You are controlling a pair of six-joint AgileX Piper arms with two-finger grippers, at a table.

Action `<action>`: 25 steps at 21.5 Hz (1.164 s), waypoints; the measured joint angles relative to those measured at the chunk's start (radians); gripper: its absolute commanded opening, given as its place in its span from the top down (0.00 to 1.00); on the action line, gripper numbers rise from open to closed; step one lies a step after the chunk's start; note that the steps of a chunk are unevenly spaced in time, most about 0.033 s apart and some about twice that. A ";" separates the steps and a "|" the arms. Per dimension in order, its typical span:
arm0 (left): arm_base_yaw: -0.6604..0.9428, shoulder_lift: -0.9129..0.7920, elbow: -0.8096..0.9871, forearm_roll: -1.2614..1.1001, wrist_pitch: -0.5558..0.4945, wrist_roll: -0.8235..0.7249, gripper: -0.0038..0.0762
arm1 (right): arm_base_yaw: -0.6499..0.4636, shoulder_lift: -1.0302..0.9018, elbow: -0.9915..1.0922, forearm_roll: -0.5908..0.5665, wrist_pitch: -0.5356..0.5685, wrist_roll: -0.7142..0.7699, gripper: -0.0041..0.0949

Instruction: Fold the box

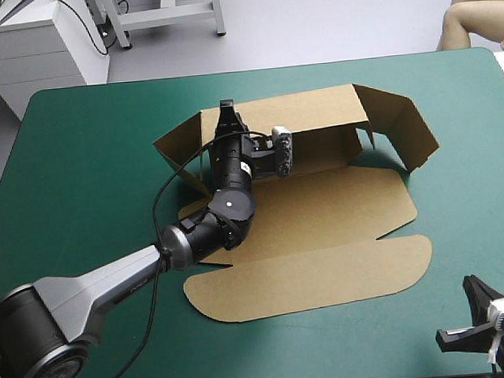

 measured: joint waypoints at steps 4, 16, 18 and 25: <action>0.000 0.000 0.000 -0.024 0.000 -0.003 0.96 | 0.000 0.000 0.000 0.000 0.000 0.000 0.97; -0.003 -0.185 -0.023 -0.452 -0.019 0.332 0.96 | 0.000 0.000 0.000 0.000 0.000 0.000 0.97; -0.003 -0.212 -0.023 -0.549 0.021 0.423 0.96 | 0.000 0.000 0.000 0.000 0.000 0.000 0.97; -0.143 -0.298 -0.024 -0.700 0.138 0.525 0.96 | 0.000 0.000 0.000 0.000 0.000 0.000 0.97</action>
